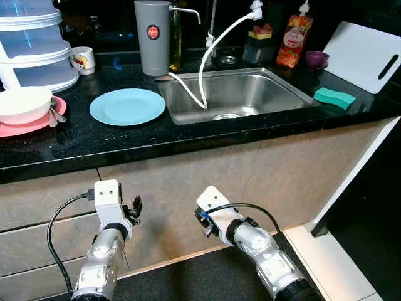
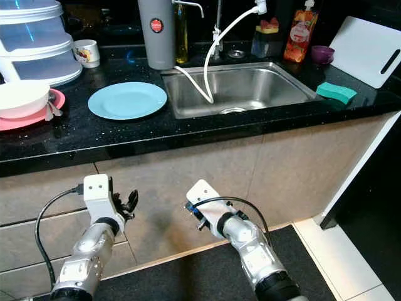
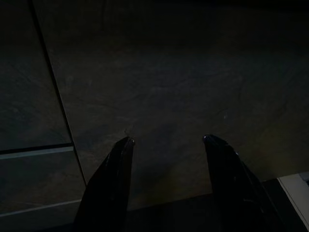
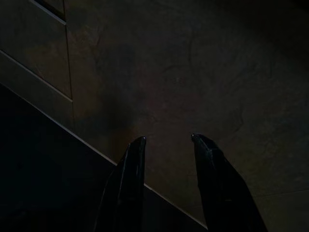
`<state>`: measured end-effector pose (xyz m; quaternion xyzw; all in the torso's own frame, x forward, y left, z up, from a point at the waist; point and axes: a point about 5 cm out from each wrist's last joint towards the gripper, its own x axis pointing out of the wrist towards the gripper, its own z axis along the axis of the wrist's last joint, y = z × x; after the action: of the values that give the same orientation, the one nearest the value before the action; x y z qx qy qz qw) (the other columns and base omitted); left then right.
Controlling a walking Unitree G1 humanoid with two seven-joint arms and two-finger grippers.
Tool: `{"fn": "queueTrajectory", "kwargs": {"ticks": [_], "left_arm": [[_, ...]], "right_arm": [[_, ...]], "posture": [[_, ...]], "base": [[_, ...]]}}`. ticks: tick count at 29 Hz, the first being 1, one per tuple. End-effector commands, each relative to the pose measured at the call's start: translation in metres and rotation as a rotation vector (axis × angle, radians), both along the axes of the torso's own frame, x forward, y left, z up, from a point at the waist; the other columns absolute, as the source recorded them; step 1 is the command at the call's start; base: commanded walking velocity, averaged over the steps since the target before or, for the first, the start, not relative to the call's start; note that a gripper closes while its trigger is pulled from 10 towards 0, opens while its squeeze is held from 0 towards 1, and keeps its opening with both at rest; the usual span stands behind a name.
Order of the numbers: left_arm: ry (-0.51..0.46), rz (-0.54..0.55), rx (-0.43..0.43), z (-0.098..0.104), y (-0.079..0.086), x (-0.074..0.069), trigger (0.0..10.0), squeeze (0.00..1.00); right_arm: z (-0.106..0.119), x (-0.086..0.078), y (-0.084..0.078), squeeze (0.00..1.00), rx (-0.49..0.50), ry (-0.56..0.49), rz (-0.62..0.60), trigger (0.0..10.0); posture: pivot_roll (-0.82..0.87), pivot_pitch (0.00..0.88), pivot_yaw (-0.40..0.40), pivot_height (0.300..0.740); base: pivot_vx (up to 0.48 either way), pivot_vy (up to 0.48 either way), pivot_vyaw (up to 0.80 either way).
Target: Kitchen organization
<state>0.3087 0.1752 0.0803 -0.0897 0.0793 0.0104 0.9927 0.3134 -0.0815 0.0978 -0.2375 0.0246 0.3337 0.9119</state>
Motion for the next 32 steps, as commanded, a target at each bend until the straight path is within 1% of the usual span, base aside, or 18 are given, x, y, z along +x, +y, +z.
{"fn": "queueTrajectory", "kwargs": {"ticks": [1, 32], "left_arm": [[0.016, -0.001, -0.007, -0.0037, -0.0006, -0.0012, 10.0, 0.0], [0.016, -0.003, -0.009, -0.0051, -0.0027, -0.0034, 10.0, 0.0]], "right_arm": [[-0.0022, -0.0017, -0.0018, 0.0, 0.006, 0.008, -0.003, 10.0], [-0.0034, -0.0033, -0.0024, 0.0, 0.004, 0.009, -0.002, 10.0]], "posture": [[-0.1, 0.069, -0.004, 0.74], [-0.1, 0.051, -0.012, 0.74]], "base": [[0.0, 0.0, 0.0], [0.0, 0.0, 0.0]]}}
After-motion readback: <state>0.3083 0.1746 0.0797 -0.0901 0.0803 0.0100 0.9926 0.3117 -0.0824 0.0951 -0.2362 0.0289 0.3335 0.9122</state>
